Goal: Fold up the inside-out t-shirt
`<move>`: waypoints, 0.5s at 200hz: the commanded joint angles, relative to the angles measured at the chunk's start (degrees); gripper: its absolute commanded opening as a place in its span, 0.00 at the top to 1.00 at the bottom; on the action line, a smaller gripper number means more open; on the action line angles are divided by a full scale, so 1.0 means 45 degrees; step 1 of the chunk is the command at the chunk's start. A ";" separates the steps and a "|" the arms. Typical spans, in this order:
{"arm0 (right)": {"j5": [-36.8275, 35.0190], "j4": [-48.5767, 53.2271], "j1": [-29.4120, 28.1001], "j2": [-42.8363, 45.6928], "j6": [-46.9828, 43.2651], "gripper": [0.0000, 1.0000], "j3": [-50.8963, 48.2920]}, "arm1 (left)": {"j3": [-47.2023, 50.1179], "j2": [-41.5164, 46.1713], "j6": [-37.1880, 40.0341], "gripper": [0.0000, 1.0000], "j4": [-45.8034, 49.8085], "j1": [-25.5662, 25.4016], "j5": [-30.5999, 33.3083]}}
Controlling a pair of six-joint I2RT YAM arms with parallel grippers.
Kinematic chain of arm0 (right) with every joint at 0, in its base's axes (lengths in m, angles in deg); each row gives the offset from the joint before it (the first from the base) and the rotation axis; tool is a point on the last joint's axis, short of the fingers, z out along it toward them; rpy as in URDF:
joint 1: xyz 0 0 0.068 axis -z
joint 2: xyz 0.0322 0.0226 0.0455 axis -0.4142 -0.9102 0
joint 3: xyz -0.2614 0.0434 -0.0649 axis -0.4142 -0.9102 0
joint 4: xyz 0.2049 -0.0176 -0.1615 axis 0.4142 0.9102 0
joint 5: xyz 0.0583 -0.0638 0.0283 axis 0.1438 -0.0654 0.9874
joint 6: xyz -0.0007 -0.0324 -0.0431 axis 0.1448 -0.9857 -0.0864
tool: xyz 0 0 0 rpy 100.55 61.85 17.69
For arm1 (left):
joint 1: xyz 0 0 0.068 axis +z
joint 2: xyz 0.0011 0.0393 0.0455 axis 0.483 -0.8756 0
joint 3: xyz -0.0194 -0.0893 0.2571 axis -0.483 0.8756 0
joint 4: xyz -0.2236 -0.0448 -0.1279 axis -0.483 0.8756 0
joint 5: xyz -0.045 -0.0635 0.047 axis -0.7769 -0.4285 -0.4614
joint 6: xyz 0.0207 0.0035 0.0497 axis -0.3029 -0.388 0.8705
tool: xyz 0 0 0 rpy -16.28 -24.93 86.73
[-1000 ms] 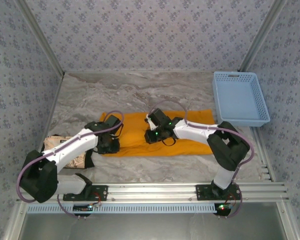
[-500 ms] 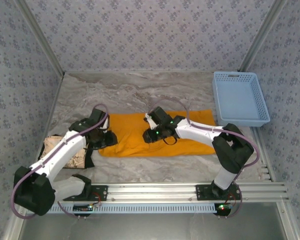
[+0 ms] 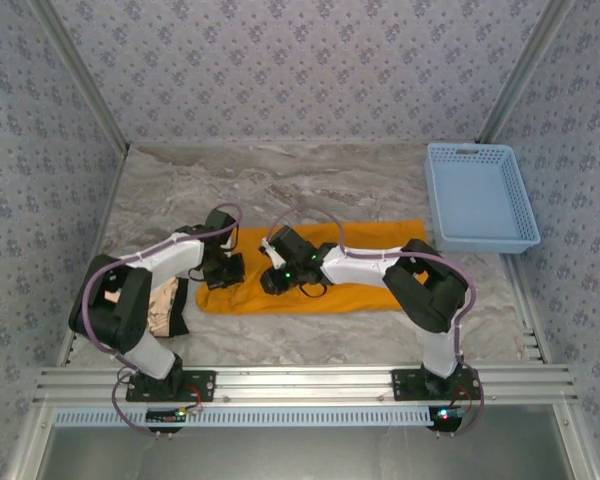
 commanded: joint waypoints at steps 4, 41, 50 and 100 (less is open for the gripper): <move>0.0564 -0.0211 0.0126 0.0197 0.0091 0.71 -0.0560 | 0.0393 -0.0046 0.0509 0.91 0.0314 0.0077 0.1118; -0.0679 0.1562 0.1072 0.2390 -0.0376 0.53 -0.0301 | -0.0827 0.0660 0.1274 0.74 0.1477 0.0367 0.1891; -0.1669 0.2136 0.1384 0.3117 -0.0516 0.50 -0.0292 | -0.1388 0.0777 0.1444 0.70 0.1934 0.0423 0.2188; -0.5350 0.4269 0.3766 0.6215 0.1730 0.46 -0.2931 | -0.3278 0.0783 0.2003 0.58 0.2225 0.0459 0.1185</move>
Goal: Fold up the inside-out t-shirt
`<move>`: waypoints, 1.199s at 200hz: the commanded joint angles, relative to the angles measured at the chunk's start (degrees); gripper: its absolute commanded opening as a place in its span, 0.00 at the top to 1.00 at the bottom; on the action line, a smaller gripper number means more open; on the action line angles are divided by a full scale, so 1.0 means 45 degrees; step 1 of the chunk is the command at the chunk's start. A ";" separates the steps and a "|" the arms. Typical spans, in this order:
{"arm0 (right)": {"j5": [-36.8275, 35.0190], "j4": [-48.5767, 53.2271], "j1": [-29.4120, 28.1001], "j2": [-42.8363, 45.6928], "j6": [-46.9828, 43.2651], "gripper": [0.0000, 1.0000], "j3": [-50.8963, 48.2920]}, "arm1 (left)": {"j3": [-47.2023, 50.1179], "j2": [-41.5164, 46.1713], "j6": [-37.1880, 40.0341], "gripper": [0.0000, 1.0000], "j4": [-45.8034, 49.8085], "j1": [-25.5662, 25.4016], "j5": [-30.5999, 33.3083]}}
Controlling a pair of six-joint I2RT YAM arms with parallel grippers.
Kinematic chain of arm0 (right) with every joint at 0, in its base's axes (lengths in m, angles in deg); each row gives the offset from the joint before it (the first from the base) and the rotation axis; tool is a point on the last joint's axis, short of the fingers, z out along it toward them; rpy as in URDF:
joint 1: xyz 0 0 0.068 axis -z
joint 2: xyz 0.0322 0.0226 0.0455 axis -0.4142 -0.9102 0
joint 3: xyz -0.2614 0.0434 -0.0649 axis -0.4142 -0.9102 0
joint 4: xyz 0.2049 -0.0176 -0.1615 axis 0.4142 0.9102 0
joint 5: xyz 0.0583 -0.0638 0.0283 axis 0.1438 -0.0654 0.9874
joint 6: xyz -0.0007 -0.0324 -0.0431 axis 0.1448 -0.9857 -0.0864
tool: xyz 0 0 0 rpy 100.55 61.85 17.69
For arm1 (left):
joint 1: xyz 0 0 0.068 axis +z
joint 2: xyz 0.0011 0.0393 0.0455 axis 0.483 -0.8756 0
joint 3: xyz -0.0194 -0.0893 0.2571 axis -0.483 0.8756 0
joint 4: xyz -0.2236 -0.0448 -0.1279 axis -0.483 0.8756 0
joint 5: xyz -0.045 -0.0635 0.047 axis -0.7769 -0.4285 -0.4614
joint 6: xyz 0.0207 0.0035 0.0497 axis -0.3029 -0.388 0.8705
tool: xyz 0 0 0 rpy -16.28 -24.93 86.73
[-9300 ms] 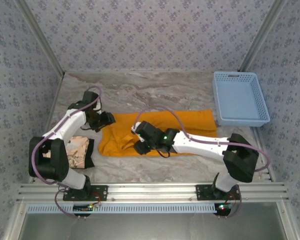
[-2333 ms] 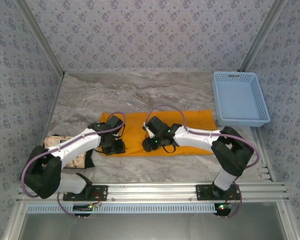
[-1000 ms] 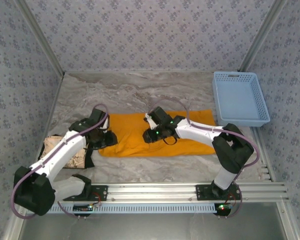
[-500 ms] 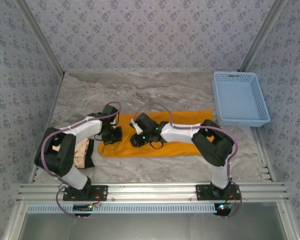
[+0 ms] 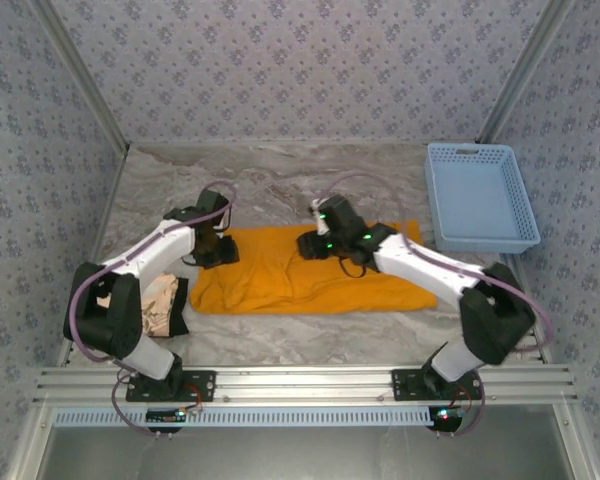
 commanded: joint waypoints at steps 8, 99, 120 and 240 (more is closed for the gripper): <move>-0.3449 0.2746 0.0943 0.1277 0.2891 0.44 -0.2342 | -0.1182 -0.0294 0.0723 0.58 0.0316 -0.0098 -0.0122; -0.3060 0.1164 0.3834 0.0298 0.5599 0.45 -0.4462 | -0.0056 -0.1790 0.2717 0.55 0.1408 -0.2334 0.0346; -0.2319 0.0214 0.4362 -0.1123 0.4125 0.49 -0.3610 | 0.0749 -0.1354 0.2112 0.55 0.1738 -0.2675 -0.0077; -0.0107 0.0328 0.5240 -0.8507 0.0660 0.55 0.5780 | 0.1139 -0.1256 -0.1243 0.52 0.0435 -0.6138 -0.2869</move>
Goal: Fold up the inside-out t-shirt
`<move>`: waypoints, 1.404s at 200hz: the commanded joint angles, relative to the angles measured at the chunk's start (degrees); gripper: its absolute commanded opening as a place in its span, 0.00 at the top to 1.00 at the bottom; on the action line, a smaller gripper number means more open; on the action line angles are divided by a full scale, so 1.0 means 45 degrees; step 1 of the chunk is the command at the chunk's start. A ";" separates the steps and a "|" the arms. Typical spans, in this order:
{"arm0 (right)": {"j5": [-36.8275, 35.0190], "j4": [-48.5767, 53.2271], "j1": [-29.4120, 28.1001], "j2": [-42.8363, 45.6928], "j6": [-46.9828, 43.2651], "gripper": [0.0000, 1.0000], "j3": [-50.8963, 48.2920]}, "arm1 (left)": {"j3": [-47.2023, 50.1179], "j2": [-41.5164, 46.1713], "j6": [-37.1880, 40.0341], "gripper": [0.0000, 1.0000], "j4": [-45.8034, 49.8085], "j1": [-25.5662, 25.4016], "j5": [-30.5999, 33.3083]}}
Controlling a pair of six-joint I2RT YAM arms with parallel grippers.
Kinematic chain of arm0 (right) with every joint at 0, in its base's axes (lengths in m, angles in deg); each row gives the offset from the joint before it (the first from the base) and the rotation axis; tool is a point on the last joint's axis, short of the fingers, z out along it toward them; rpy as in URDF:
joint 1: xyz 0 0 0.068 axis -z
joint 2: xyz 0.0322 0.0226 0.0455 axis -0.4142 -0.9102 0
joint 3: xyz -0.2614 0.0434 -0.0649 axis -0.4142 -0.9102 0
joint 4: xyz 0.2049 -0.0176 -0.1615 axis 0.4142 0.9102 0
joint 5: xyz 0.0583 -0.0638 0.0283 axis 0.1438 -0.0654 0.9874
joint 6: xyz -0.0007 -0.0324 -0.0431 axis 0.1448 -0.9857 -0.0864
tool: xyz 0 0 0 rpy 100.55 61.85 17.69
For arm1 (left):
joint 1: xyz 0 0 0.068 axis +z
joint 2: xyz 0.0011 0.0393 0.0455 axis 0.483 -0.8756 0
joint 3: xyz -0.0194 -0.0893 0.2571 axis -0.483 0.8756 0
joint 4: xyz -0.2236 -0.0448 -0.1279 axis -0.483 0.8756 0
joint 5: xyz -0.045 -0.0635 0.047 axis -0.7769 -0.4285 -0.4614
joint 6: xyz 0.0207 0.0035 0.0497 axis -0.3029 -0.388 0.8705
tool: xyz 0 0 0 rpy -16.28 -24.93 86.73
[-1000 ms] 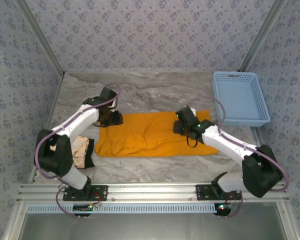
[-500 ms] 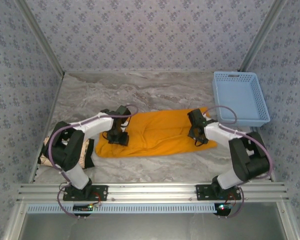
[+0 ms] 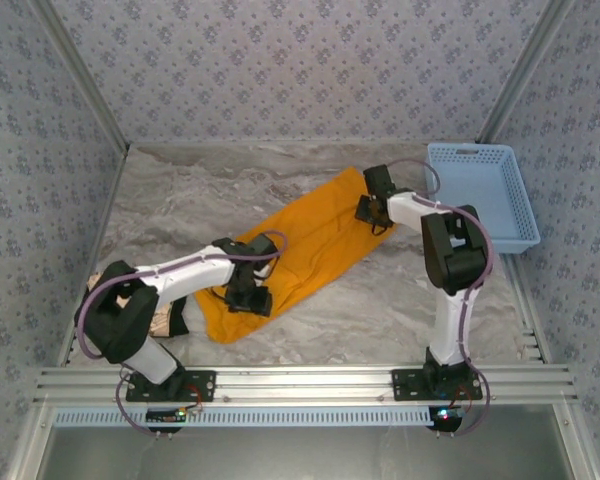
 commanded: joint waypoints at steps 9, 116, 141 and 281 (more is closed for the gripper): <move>0.1185 0.0675 -0.0027 -0.1489 -0.0763 0.55 0.2059 | -0.0774 -0.0913 -0.0827 0.52 -0.1250 -0.0813 -0.1738; 0.3125 0.2483 0.0224 0.1145 -0.1440 0.44 0.3599 | -0.6782 -0.3844 -0.0975 0.51 -0.3268 -0.1970 -0.4668; 0.2895 0.2687 -0.0034 0.3249 -0.1051 0.43 0.1172 | -0.5795 -0.1782 -0.0965 0.51 -0.3486 -0.1249 -0.4738; 0.3656 0.1763 -0.8802 0.4152 -0.0075 0.52 -0.5332 | -0.0881 0.1981 0.0406 0.47 -0.1724 0.5857 -0.0748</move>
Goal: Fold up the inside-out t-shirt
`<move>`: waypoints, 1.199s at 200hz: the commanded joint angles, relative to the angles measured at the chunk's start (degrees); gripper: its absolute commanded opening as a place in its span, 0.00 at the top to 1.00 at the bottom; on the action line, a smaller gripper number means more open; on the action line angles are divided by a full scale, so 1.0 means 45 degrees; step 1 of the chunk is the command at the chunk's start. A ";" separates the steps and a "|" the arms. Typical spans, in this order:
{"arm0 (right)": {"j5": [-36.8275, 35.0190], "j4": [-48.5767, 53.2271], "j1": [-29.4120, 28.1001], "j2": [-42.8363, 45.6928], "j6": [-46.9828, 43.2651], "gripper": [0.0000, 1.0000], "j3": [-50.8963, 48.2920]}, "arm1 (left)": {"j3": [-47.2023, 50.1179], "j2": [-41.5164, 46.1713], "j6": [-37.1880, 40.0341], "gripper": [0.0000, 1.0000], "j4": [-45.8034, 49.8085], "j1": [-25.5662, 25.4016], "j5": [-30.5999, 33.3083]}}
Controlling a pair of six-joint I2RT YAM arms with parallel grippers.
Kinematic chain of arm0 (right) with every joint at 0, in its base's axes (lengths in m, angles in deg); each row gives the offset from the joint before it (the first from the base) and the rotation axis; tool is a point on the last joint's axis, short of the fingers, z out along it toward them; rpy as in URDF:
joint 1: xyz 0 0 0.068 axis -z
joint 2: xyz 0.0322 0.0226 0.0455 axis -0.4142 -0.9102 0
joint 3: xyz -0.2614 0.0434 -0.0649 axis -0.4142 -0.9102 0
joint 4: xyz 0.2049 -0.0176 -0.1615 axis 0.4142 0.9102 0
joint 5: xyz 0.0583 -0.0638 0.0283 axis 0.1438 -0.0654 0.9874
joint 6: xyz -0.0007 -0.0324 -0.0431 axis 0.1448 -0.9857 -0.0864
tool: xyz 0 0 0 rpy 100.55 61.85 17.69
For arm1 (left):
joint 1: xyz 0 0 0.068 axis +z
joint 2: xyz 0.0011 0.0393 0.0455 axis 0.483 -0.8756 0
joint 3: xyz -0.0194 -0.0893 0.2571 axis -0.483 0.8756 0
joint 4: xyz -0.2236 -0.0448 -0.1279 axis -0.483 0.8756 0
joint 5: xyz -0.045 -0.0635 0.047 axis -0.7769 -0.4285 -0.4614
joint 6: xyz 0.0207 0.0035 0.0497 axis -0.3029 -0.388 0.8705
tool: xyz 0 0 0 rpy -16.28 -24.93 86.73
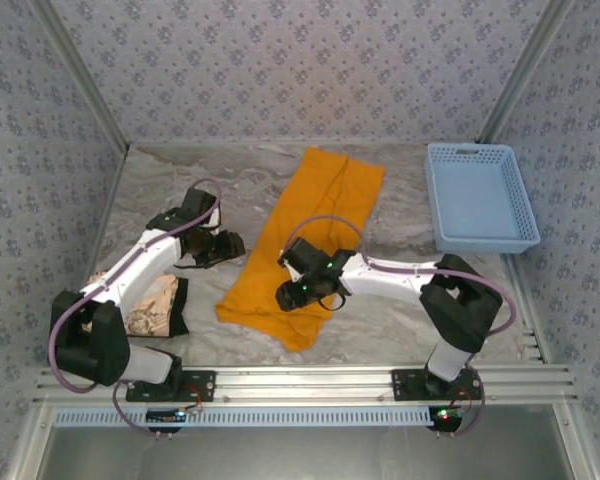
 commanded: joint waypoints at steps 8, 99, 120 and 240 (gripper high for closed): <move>0.0311 0.0715 0.0012 -0.0025 0.0303 0.52 -0.1369 | 0.0120 -0.0585 0.0592 0.47 -0.0117 0.0039 -0.0338; 0.0048 0.4876 0.4536 0.4978 -0.1025 0.47 -0.2967 | -0.0436 -0.1873 0.3123 0.45 -0.1106 -0.4142 -0.0353; 0.0556 0.4836 0.6284 0.5564 -0.0794 0.42 -0.2448 | -0.0423 -0.1898 0.4682 0.43 -0.2052 -0.5056 -0.0224; 0.0291 -0.1295 0.9039 -0.1202 -0.0516 0.50 0.3226 | -0.9178 -1.0110 0.4697 0.38 -0.2881 -0.3497 0.0865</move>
